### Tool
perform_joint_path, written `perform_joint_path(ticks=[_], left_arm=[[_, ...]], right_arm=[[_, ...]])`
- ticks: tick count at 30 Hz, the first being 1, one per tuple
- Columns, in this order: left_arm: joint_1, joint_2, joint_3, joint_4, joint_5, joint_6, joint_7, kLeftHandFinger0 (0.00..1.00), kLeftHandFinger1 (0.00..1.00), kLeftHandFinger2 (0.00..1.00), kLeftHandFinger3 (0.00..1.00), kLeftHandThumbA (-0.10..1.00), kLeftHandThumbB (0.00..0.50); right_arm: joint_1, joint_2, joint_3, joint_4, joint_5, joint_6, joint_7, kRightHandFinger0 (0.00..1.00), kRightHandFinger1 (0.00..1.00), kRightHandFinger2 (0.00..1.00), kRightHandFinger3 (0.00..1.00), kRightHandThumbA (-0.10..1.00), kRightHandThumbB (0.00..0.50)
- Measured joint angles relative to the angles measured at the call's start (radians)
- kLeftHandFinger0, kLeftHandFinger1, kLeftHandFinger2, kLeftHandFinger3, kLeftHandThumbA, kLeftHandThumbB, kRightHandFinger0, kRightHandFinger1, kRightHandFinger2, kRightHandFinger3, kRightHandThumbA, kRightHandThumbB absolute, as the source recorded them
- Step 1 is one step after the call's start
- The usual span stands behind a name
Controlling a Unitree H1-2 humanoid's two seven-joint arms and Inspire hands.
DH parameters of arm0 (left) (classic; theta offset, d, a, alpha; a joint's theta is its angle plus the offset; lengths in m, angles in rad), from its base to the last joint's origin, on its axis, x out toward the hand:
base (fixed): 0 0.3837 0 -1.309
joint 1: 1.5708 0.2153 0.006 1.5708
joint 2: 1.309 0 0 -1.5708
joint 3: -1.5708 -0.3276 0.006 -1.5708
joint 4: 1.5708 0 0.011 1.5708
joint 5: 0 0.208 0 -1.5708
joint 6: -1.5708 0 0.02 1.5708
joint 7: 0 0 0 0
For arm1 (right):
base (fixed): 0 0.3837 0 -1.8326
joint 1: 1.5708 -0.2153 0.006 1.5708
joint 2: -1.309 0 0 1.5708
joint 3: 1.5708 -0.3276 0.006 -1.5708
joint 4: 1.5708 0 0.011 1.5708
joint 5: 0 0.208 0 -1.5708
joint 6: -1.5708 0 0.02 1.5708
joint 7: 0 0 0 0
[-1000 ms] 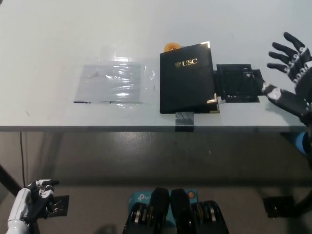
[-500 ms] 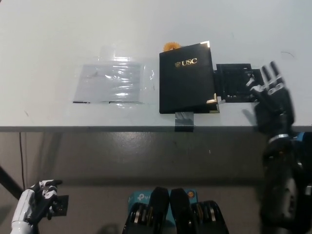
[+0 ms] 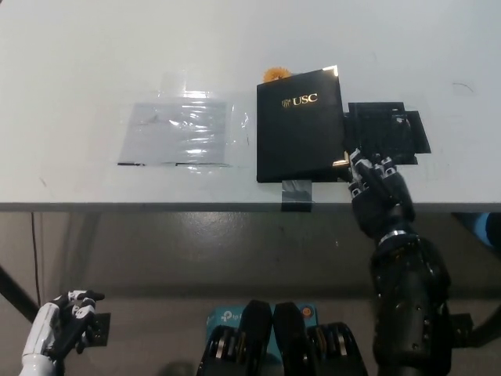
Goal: The robot uses its right hand to push the cover of the diary kept in the middle of the desk towards the left to open it
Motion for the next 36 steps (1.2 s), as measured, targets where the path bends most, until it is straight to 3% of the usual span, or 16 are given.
perform_joint_path(ticks=[8, 9, 14, 22, 24, 27, 29, 36], left_arm=[[0.0, 0.0, -0.003, 0.0, 0.001, 0.0, 0.0, 0.08, 0.17, 0.23, 0.47, 0.46, 0.476], [0.0, 0.0, -0.003, 0.0, 0.001, 0.0, 0.0, 0.08, 0.17, 0.23, 0.47, 0.46, 0.496], [0.001, -0.004, -0.007, 0.0, 0.001, 0.0, 0.0, 0.13, 0.19, 0.27, 0.52, 0.45, 0.448], [-0.004, -0.006, -0.027, -0.002, 0.005, 0.002, 0.0, 0.12, 0.2, 0.26, 0.49, 0.45, 0.474], [-0.005, -0.006, -0.032, -0.002, 0.005, 0.002, 0.0, 0.14, 0.22, 0.28, 0.51, 0.44, 0.473], [-0.005, -0.006, -0.037, -0.002, 0.005, 0.004, 0.0, 0.16, 0.25, 0.31, 0.56, 0.42, 0.457], [-0.006, -0.006, -0.04, -0.002, 0.005, 0.005, 0.0, 0.16, 0.25, 0.31, 0.54, 0.43, 0.484], [-0.013, -0.006, -0.053, -0.002, 0.005, 0.007, 0.0, 0.17, 0.26, 0.32, 0.53, 0.44, 0.476]], right_arm=[[0.0, 0.006, 0.027, 0.05, 0.01, -0.047, -0.004, 1.0, 1.0, 1.0, 1.0, 0.9, 0.134], [0.0, 0.007, 0.03, 0.055, 0.013, -0.053, -0.004, 1.0, 1.0, 1.0, 1.0, 0.91, 0.139], [-0.004, 0.008, 0.06, 0.077, 0.015, -0.077, -0.01, 1.0, 1.0, 1.0, 1.0, 0.9, 0.141], [-0.025, 0.016, 0.169, 0.141, 0.036, -0.127, -0.043, 1.0, 1.0, 1.0, 1.0, 0.9, 0.123], [-0.031, 0.016, 0.183, 0.152, 0.04, -0.136, -0.052, 1.0, 1.0, 1.0, 1.0, 0.88, 0.158], [-0.058, 0.017, 0.2, 0.184, 0.047, -0.149, -0.076, 1.0, 1.0, 1.0, 1.0, 0.88, 0.171], [-0.075, 0.019, 0.206, 0.2, 0.046, -0.156, -0.084, 1.0, 1.0, 1.0, 1.0, 0.89, 0.177], [-0.15, 0.017, 0.257, 0.243, 0.007, -0.161, -0.093, 1.0, 1.0, 1.0, 1.0, 0.9, 0.165]])
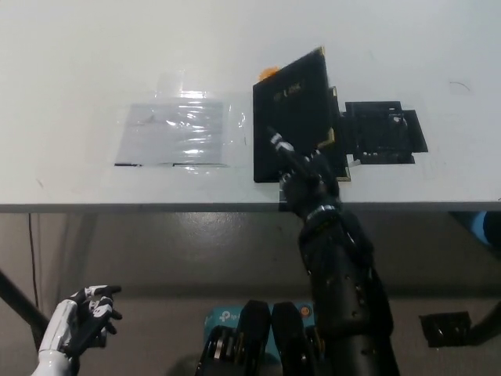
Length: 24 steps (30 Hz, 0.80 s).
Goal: The robot uses its right hand to push the cover of the diary kept in the middle of the desk towards the left to open it
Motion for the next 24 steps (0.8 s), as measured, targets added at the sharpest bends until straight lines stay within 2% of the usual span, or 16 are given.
perform_joint_path(ticks=[3, 7, 8, 10, 12, 13, 15, 17, 18, 21, 22, 23, 24], left_arm=[[-0.005, 0.0, -0.002, 0.0, 0.0, 0.0, 0.0, 0.16, 0.28, 0.33, 0.51, 0.43, 0.498], [-0.01, 0.002, -0.002, 0.0, 0.0, 0.001, 0.0, 0.18, 0.31, 0.35, 0.52, 0.46, 0.5], [-0.011, 0.003, -0.002, 0.0, 0.0, 0.002, -0.001, 0.17, 0.3, 0.33, 0.51, 0.41, 0.5], [-0.012, 0.004, -0.002, 0.0, -0.001, 0.003, -0.002, 0.18, 0.29, 0.32, 0.5, 0.41, 0.5], [-0.012, 0.005, -0.002, 0.0, -0.001, 0.004, -0.005, 0.19, 0.31, 0.32, 0.51, 0.44, 0.5], [-0.012, 0.006, -0.003, 0.0, 0.0, 0.004, -0.006, 0.19, 0.31, 0.32, 0.51, 0.44, 0.5], [-0.013, 0.008, -0.003, 0.0, 0.0, 0.005, -0.007, 0.19, 0.3, 0.31, 0.5, 0.43, 0.5], [-0.013, 0.008, -0.004, 0.0, 0.0, 0.006, -0.008, 0.18, 0.28, 0.29, 0.49, 0.43, 0.5], [-0.013, 0.008, -0.004, 0.0, 0.0, 0.007, -0.008, 0.18, 0.28, 0.29, 0.49, 0.43, 0.5], [-0.013, 0.009, -0.006, 0.0, 0.0, 0.008, -0.012, 0.2, 0.28, 0.28, 0.47, 0.44, 0.5], [-0.013, 0.01, -0.007, 0.0, 0.001, 0.011, -0.012, 0.21, 0.28, 0.28, 0.47, 0.44, 0.5], [-0.013, 0.011, -0.009, 0.0, 0.001, 0.012, -0.012, 0.21, 0.28, 0.28, 0.47, 0.44, 0.5], [-0.014, 0.014, -0.011, 0.0, 0.002, 0.014, -0.013, 0.21, 0.27, 0.27, 0.47, 0.43, 0.5]], right_arm=[[-0.026, -0.014, 0.059, 0.008, -0.041, 0.001, 0.0, 1.0, 1.0, 1.0, 1.0, 0.92, 0.184], [-0.063, -0.049, 0.144, 0.038, -0.103, 0.002, 0.003, 1.0, 1.0, 1.0, 1.0, 0.94, 0.18], [-0.069, -0.066, 0.176, 0.045, -0.126, 0.002, 0.007, 1.0, 1.0, 1.0, 1.0, 0.92, 0.197], [-0.072, -0.089, 0.222, 0.052, -0.156, 0.002, 0.015, 1.0, 1.0, 1.0, 1.0, 0.94, 0.193], [-0.07, -0.123, 0.288, 0.066, -0.2, 0.001, 0.029, 1.0, 1.0, 1.0, 1.0, 0.92, 0.224], [-0.066, -0.136, 0.316, 0.07, -0.222, -0.001, 0.035, 1.0, 1.0, 1.0, 1.0, 0.92, 0.225], [-0.055, -0.163, 0.381, 0.076, -0.264, -0.002, 0.044, 0.99, 1.0, 1.0, 1.0, 1.0, 0.254], [-0.041, -0.191, 0.452, 0.089, -0.307, -0.002, 0.05, 0.96, 1.0, 1.0, 1.0, 0.99, 0.258], [-0.035, -0.205, 0.481, 0.096, -0.325, -0.002, 0.052, 0.93, 0.99, 0.98, 1.0, 0.95, 0.266], [-0.016, -0.237, 0.571, 0.104, -0.379, -0.002, 0.057, 0.63, 0.75, 0.76, 1.0, 0.96, 0.256], [-0.006, -0.259, 0.615, 0.105, -0.411, -0.005, 0.058, 0.63, 0.76, 0.75, 1.0, 0.94, 0.239], [-0.005, -0.268, 0.63, 0.105, -0.426, -0.009, 0.058, 0.56, 0.67, 0.66, 1.0, 0.95, 0.252], [-0.005, -0.283, 0.663, 0.105, -0.456, -0.019, 0.058, 0.45, 0.57, 0.58, 1.0, 0.95, 0.243]])
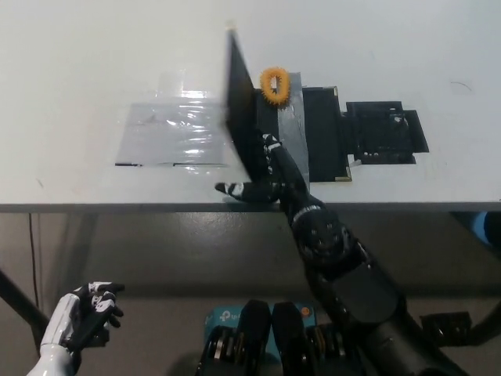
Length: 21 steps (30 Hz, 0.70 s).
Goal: The robot uses its right hand to push the cover of the diary kept in the middle of the desk towards the left to open it
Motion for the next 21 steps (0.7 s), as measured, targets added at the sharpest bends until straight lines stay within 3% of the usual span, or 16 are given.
perform_joint_path(ticks=[1, 3, 4, 5, 6, 8, 10, 11, 12, 13, 14, 16, 17, 18, 20, 21], left_arm=[[-0.002, 0.001, -0.003, 0.0, 0.0, 0.002, -0.001, 0.21, 0.26, 0.27, 0.47, 0.44, 0.5], [-0.008, 0.005, -0.01, 0.0, 0.003, 0.005, -0.002, 0.2, 0.26, 0.27, 0.48, 0.43, 0.5], [-0.011, 0.007, -0.014, 0.0, 0.005, 0.005, -0.003, 0.19, 0.25, 0.26, 0.5, 0.42, 0.495], [-0.015, 0.01, -0.017, 0.0, 0.006, 0.005, -0.004, 0.19, 0.24, 0.25, 0.49, 0.42, 0.5], [-0.015, 0.01, -0.018, 0.0, 0.007, 0.005, -0.005, 0.19, 0.24, 0.25, 0.49, 0.42, 0.5], [-0.025, 0.015, -0.029, -0.002, 0.014, 0.007, -0.007, 0.18, 0.24, 0.26, 0.5, 0.4, 0.481], [-0.03, 0.016, -0.04, -0.008, 0.02, 0.011, -0.009, 0.2, 0.26, 0.28, 0.52, 0.41, 0.467], [-0.031, 0.017, -0.046, -0.01, 0.023, 0.013, -0.009, 0.19, 0.26, 0.29, 0.54, 0.41, 0.462], [-0.032, 0.017, -0.05, -0.011, 0.027, 0.013, -0.011, 0.18, 0.25, 0.27, 0.53, 0.41, 0.468], [-0.034, 0.018, -0.054, -0.011, 0.03, 0.013, -0.012, 0.14, 0.23, 0.26, 0.52, 0.41, 0.467], [-0.037, 0.019, -0.057, -0.011, 0.032, 0.013, -0.014, 0.14, 0.23, 0.26, 0.51, 0.41, 0.485], [-0.04, 0.021, -0.06, -0.011, 0.035, 0.014, -0.015, 0.12, 0.22, 0.28, 0.5, 0.36, 0.467], [-0.043, 0.022, -0.06, -0.012, 0.036, 0.015, -0.016, 0.13, 0.23, 0.29, 0.5, 0.36, 0.45], [-0.045, 0.022, -0.061, -0.012, 0.036, 0.015, -0.016, 0.13, 0.22, 0.28, 0.48, 0.36, 0.462], [-0.049, 0.022, -0.066, -0.012, 0.037, 0.017, -0.018, 0.11, 0.21, 0.24, 0.46, 0.38, 0.468], [-0.05, 0.022, -0.068, -0.012, 0.037, 0.018, -0.019, 0.13, 0.21, 0.22, 0.44, 0.41, 0.497]], right_arm=[[0.0, -0.011, 0.026, 0.003, -0.024, -0.009, 0.001, 0.57, 0.74, 0.75, 1.0, 0.98, 0.238], [-0.003, -0.022, 0.066, 0.022, -0.068, -0.032, 0.001, 0.61, 0.74, 0.74, 1.0, 1.0, 0.266], [-0.007, -0.025, 0.08, 0.033, -0.089, -0.045, 0.001, 0.88, 0.99, 1.0, 1.0, 1.0, 0.295], [-0.016, -0.029, 0.102, 0.047, -0.117, -0.058, 0.0, 0.98, 1.0, 1.0, 1.0, 1.0, 0.316], [-0.018, -0.029, 0.105, 0.049, -0.12, -0.06, 0.0, 0.98, 1.0, 1.0, 1.0, 1.0, 0.316], [-0.028, -0.03, 0.148, 0.078, -0.181, -0.078, 0.0, 0.79, 0.95, 1.0, 1.0, 1.0, 0.294], [-0.034, -0.029, 0.182, 0.088, -0.226, -0.09, 0.0, 0.7, 0.87, 0.96, 1.0, 1.0, 0.297], [-0.036, -0.028, 0.199, 0.094, -0.248, -0.094, 0.0, 0.25, 0.39, 0.53, 1.0, 1.0, 0.303], [-0.037, -0.027, 0.212, 0.1, -0.268, -0.1, -0.001, 0.01, 0.14, 0.3, 1.0, 1.0, 0.341], [-0.04, -0.025, 0.224, 0.107, -0.291, -0.103, -0.002, 0.0, 0.01, 0.18, 1.0, 1.0, 0.356], [-0.048, -0.025, 0.234, 0.116, -0.312, -0.107, -0.004, 0.0, 0.0, 0.03, 1.0, 1.0, 0.364], [-0.065, -0.021, 0.251, 0.132, -0.342, -0.111, -0.008, 0.0, 0.03, 0.09, 1.0, 1.0, 0.377], [-0.079, -0.015, 0.265, 0.144, -0.371, -0.112, -0.011, 0.0, 0.14, 0.29, 1.0, 1.0, 0.386], [-0.085, -0.013, 0.271, 0.148, -0.383, -0.111, -0.012, 0.0, 0.21, 0.38, 1.0, 1.0, 0.387], [-0.1, -0.01, 0.295, 0.166, -0.428, -0.11, -0.013, 0.0, 0.18, 0.35, 1.0, 1.0, 0.39], [-0.107, -0.008, 0.306, 0.172, -0.443, -0.109, -0.013, 0.0, 0.11, 0.28, 1.0, 1.0, 0.405]])
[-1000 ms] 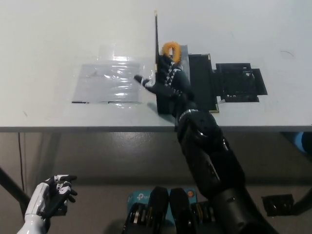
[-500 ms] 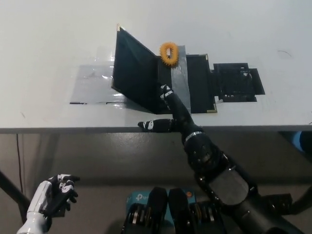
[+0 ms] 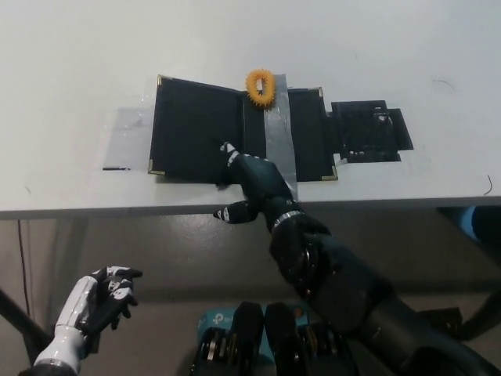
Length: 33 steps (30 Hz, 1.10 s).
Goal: The robot uses its right hand to push the cover of the diary kept in the middle of the desk towards the left to open it
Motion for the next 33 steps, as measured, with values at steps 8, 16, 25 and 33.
perform_joint_path(ticks=[8, 16, 25, 33], left_arm=[[0.001, -0.003, -0.01, 0.0, -0.001, 0.003, -0.001, 0.15, 0.23, 0.25, 0.42, 0.37, 0.493], [0.011, -0.012, -0.008, 0.002, -0.002, 0.003, 0.0, 0.17, 0.23, 0.27, 0.52, 0.39, 0.457], [0.028, -0.022, -0.002, 0.01, -0.002, 0.003, 0.002, 0.17, 0.26, 0.28, 0.51, 0.36, 0.395], [0.038, -0.032, -0.001, 0.015, -0.003, 0.004, 0.002, 0.16, 0.27, 0.29, 0.48, 0.34, 0.393]], right_arm=[[0.001, -0.004, 0.014, -0.012, -0.078, 0.008, 0.002, 0.28, 0.49, 0.65, 1.0, 1.0, 0.396], [0.049, -0.044, -0.033, -0.146, -0.055, 0.034, 0.083, 0.97, 1.0, 0.97, 1.0, 1.0, 0.286], [0.104, -0.018, -0.251, -0.313, 0.121, 0.141, 0.22, 1.0, 1.0, 1.0, 1.0, 1.0, 0.223], [0.104, -0.03, -0.337, -0.315, 0.284, 0.177, 0.215, 0.96, 1.0, 1.0, 1.0, 1.0, 0.219]])
